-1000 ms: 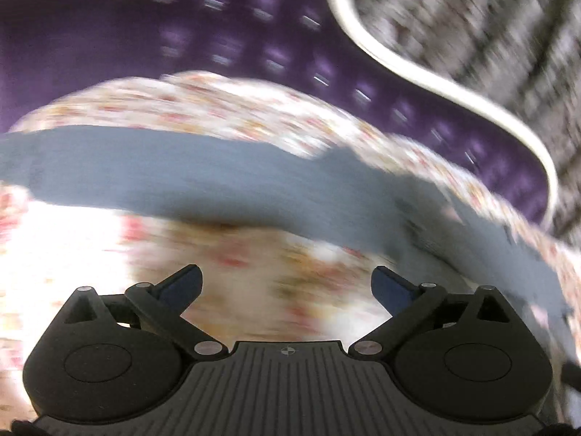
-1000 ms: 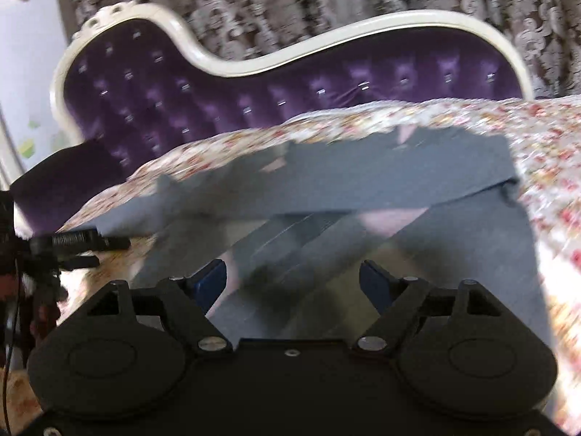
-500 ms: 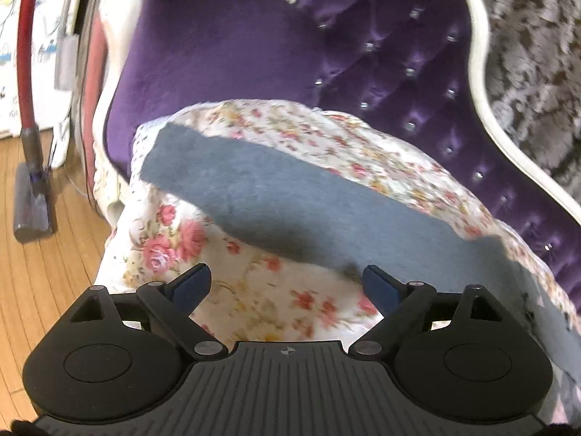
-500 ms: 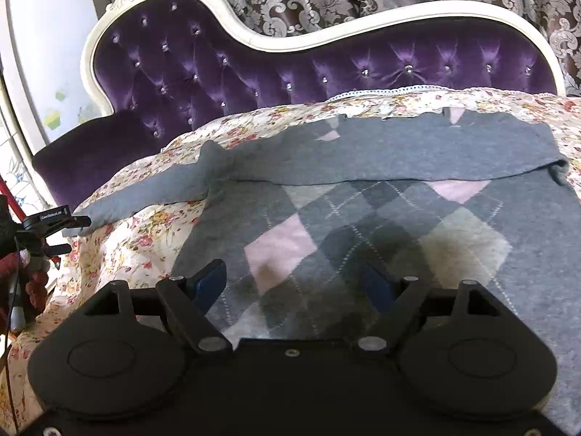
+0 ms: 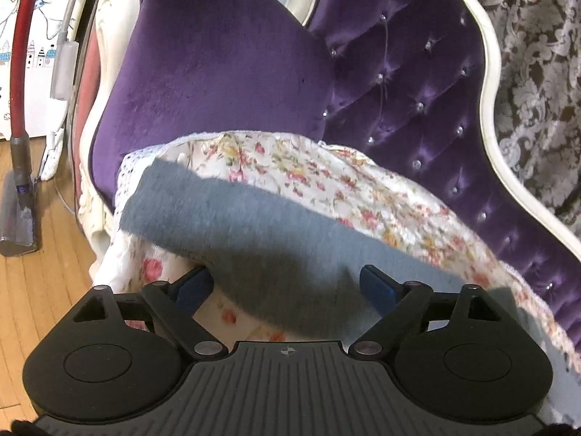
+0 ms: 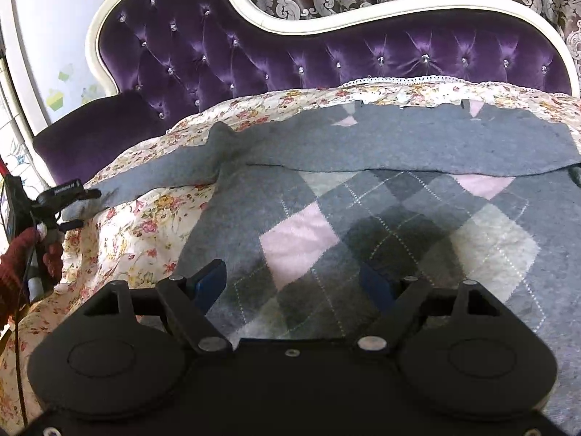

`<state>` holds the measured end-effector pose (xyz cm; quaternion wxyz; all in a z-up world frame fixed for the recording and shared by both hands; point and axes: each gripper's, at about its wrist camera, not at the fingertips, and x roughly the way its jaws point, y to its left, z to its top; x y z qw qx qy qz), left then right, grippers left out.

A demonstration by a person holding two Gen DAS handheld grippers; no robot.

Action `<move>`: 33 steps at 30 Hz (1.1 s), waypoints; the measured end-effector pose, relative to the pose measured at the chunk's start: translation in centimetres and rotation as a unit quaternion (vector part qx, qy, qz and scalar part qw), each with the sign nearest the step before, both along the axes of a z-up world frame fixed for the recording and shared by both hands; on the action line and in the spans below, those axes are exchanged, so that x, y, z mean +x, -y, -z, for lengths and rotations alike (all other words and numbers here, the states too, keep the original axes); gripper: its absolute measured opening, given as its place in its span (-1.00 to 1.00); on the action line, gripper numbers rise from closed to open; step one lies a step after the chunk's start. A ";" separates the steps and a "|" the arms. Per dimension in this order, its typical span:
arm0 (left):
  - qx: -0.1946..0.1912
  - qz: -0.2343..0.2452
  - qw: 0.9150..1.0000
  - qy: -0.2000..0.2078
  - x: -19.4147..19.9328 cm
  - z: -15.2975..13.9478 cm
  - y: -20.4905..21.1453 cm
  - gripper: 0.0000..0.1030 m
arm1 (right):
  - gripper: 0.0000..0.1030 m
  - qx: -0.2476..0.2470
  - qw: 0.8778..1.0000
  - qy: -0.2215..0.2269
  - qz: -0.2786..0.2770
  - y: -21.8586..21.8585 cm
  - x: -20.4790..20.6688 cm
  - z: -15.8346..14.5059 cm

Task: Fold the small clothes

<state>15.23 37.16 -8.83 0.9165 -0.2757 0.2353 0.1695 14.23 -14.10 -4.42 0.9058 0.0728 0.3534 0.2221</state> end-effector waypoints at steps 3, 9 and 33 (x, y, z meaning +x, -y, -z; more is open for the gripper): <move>0.016 -0.021 1.000 -0.005 0.6 -0.4 -0.3 0.05 | 0.60 -0.001 1.000 -0.001 -0.002 -0.2 0.0 0.0; 0.016 -0.007 1.000 -0.010 1.1 -2.2 -0.6 -0.85 | 0.60 0.004 1.000 -0.005 -0.002 -0.1 0.1 0.2; 0.141 0.273 0.938 0.162 7.5 -22.6 26.7 -0.57 | 0.68 0.039 0.999 -0.008 0.036 3.6 -0.8 1.1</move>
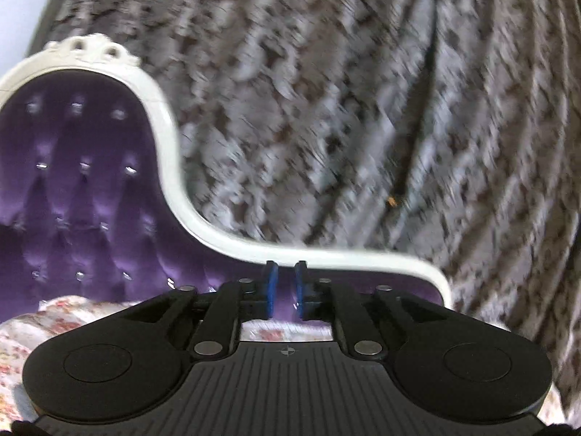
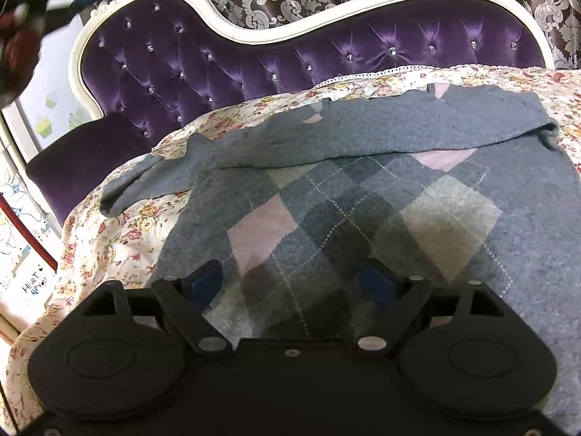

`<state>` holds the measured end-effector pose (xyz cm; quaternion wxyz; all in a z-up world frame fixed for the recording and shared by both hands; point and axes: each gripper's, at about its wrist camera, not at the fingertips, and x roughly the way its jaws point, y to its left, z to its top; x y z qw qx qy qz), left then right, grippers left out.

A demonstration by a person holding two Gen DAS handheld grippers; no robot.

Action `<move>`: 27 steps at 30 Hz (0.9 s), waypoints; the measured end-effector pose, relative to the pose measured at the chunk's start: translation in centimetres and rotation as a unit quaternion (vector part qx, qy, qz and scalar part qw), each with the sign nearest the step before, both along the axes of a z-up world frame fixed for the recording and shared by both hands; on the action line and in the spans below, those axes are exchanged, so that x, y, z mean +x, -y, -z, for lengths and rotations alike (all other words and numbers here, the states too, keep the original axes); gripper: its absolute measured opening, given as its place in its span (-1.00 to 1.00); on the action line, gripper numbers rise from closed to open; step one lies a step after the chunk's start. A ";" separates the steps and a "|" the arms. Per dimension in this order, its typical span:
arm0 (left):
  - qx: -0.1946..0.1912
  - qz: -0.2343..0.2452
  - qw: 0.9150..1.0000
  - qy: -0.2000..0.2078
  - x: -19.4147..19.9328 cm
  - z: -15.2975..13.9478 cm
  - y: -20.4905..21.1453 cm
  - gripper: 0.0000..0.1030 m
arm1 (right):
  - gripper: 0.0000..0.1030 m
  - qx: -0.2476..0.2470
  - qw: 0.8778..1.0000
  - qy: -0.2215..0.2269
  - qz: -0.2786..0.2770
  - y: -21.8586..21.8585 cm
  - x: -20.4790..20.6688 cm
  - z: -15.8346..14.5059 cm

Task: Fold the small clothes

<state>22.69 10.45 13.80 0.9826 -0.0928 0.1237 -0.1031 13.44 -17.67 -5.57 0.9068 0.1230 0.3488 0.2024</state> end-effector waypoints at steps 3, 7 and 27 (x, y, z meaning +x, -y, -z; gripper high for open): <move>0.047 -0.004 0.999 -0.026 0.5 3.2 2.5 0.11 | 0.68 0.013 1.000 -0.001 0.000 0.4 -0.1 0.1; 0.143 -0.045 0.987 -0.063 1.0 8.9 2.9 0.16 | 0.71 0.018 1.000 0.002 -0.005 0.6 -0.2 0.3; 0.236 -0.244 0.928 -0.155 1.5 19.7 -12.3 0.30 | 0.98 -0.038 0.999 0.011 -0.037 -1.4 -0.3 0.7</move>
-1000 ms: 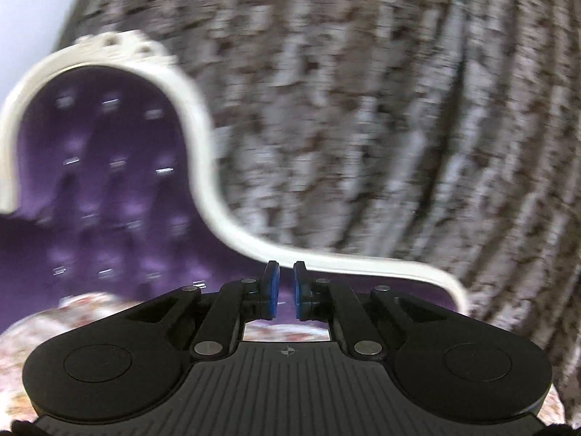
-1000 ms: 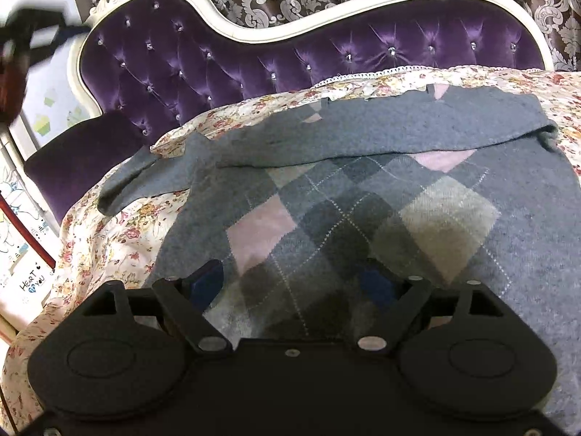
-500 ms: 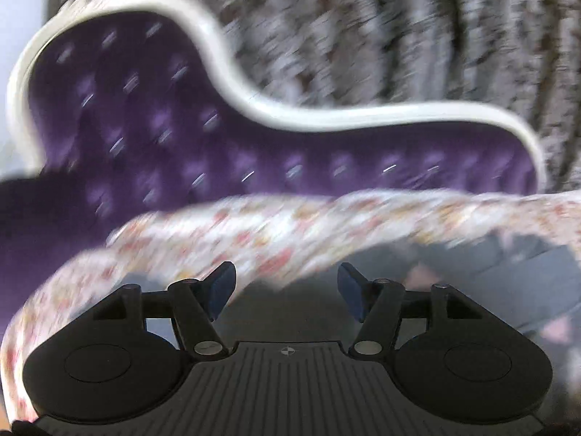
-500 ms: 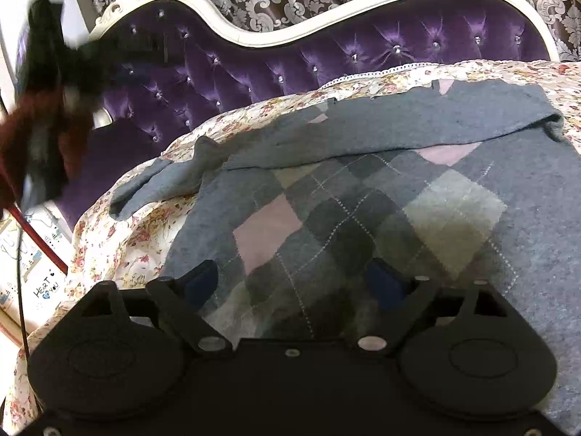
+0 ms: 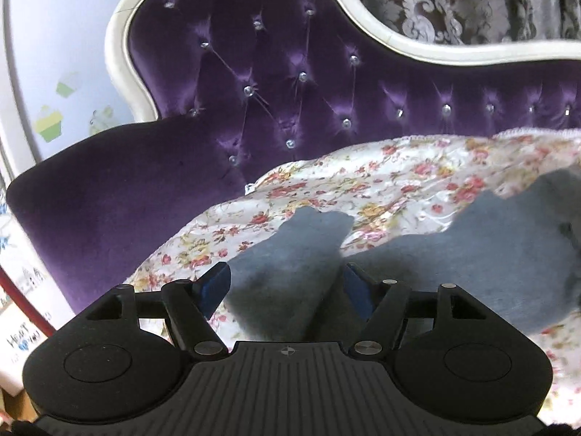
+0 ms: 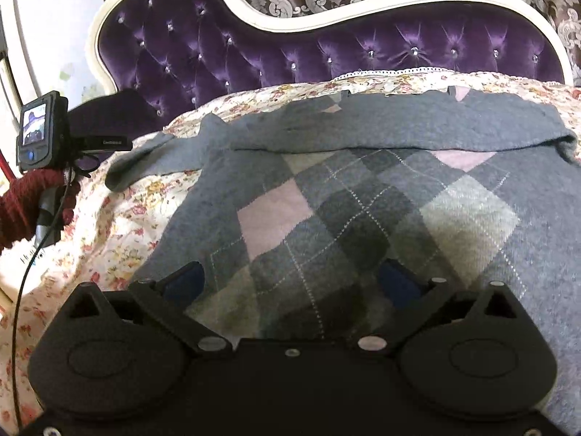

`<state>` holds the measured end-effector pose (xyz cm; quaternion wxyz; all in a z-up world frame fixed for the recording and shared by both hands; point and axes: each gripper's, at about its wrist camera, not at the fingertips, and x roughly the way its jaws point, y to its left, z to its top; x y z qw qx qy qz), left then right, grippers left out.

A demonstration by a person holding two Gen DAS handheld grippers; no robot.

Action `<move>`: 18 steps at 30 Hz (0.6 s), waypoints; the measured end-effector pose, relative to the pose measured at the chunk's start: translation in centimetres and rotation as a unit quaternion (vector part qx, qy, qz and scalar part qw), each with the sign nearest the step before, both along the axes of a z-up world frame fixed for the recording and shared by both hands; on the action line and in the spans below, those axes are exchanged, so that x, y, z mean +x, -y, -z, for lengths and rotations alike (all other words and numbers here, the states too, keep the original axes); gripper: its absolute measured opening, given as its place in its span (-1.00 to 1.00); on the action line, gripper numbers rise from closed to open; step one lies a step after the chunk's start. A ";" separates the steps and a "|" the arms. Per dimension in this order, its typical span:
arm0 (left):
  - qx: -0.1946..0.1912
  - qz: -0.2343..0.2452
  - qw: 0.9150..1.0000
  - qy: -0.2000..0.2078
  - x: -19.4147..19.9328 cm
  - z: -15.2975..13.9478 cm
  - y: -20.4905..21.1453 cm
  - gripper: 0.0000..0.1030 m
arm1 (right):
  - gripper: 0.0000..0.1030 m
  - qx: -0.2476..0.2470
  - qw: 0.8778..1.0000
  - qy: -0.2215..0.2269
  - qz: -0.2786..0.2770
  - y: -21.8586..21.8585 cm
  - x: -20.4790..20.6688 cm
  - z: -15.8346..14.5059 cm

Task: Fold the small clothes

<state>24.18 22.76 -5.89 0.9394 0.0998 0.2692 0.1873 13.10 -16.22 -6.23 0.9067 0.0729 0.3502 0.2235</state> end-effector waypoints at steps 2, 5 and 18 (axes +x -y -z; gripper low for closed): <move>0.014 0.012 1.000 -0.012 0.8 0.6 0.4 0.30 | 0.98 -0.005 1.000 0.000 -0.001 -0.2 0.0 0.0; 0.041 0.020 0.998 -0.032 1.6 2.0 1.1 0.30 | 0.99 -0.004 1.000 0.000 -0.001 -0.1 0.0 0.0; -0.210 -0.028 0.977 -0.001 2.9 0.5 -6.6 -0.89 | 0.99 0.020 1.000 -0.004 0.000 0.4 0.2 0.2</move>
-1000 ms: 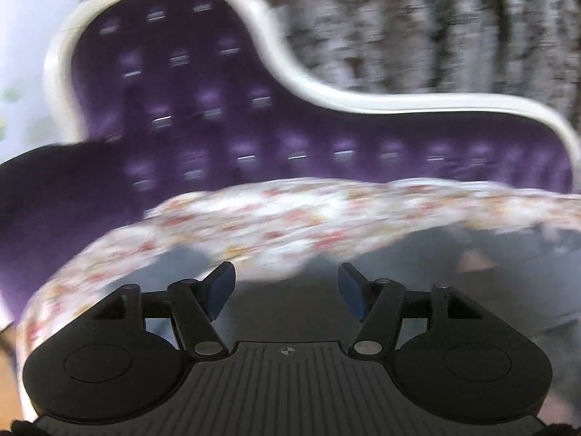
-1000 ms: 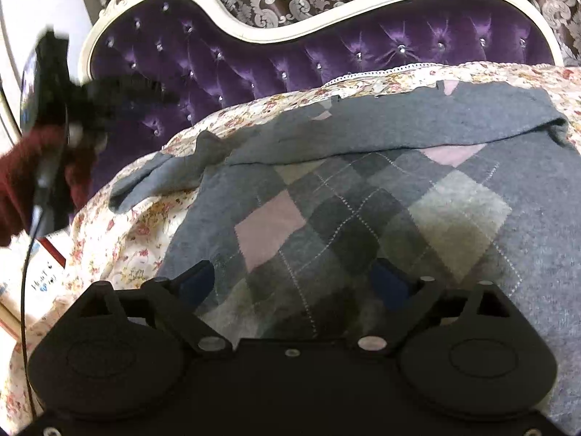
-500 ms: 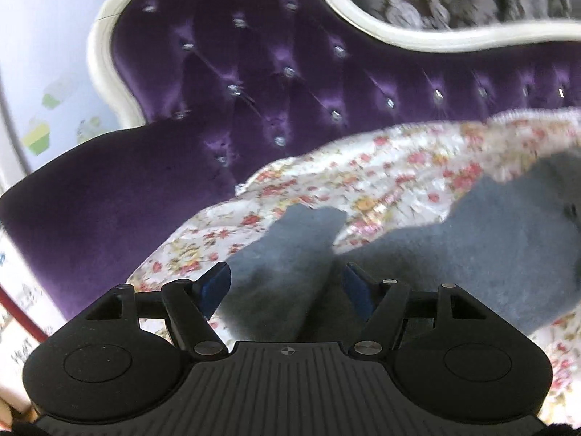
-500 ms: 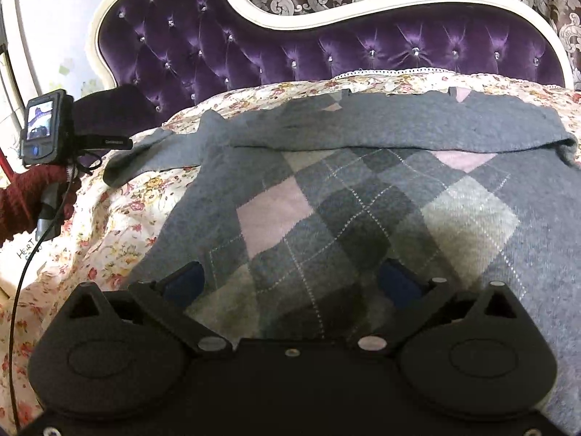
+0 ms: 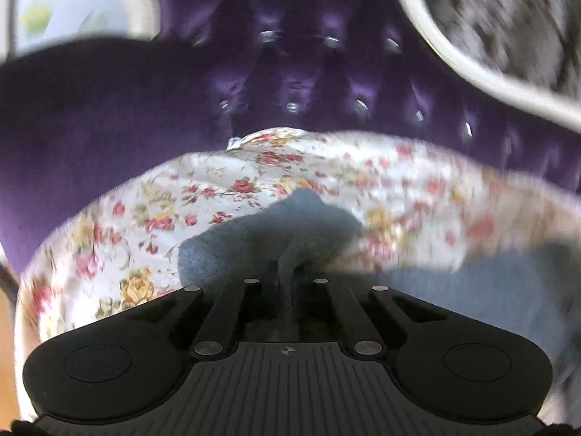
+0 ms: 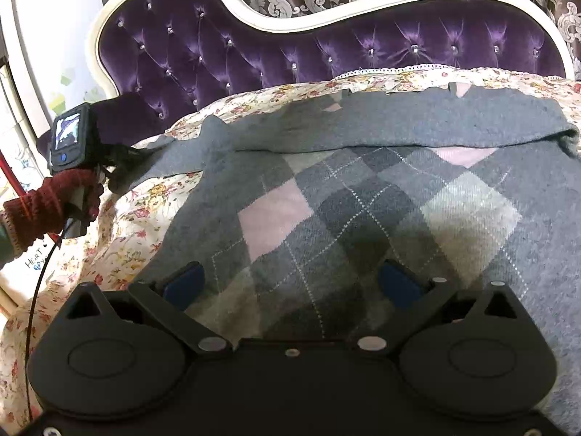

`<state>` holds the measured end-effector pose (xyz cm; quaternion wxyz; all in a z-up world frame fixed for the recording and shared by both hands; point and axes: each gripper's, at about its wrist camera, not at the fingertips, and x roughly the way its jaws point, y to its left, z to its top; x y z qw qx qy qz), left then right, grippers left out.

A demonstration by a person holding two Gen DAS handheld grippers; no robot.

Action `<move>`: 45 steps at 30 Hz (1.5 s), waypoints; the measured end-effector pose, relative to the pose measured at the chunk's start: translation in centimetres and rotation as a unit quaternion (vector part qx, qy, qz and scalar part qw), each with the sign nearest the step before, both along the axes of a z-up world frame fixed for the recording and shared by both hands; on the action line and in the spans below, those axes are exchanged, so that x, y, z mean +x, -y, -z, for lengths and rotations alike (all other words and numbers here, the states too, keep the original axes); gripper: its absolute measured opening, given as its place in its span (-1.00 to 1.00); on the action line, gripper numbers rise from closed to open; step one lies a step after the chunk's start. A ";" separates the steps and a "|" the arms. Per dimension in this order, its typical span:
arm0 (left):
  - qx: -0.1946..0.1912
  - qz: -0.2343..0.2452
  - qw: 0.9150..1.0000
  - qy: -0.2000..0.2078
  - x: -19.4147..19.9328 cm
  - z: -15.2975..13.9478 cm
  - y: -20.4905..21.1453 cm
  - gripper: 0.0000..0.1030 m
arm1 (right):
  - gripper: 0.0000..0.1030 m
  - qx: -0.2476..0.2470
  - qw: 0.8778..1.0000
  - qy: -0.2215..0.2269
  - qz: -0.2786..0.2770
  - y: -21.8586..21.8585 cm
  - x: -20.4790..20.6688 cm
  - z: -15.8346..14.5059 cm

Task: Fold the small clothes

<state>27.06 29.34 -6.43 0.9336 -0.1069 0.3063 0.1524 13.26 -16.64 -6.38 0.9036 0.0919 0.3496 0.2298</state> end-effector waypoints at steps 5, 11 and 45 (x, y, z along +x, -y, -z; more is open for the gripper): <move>-0.048 0.013 0.998 0.045 -0.9 -4.4 0.2 -0.90 | 0.99 0.012 1.000 -0.001 0.001 0.3 0.0 0.0; -0.081 0.086 0.986 0.121 -0.8 -11.8 5.5 -0.90 | 0.99 0.030 1.000 -0.003 0.002 0.8 0.0 0.1; 0.003 0.224 0.973 0.062 -1.0 -0.5 25.7 -0.37 | 0.99 0.070 0.998 -0.007 0.003 1.9 0.1 0.4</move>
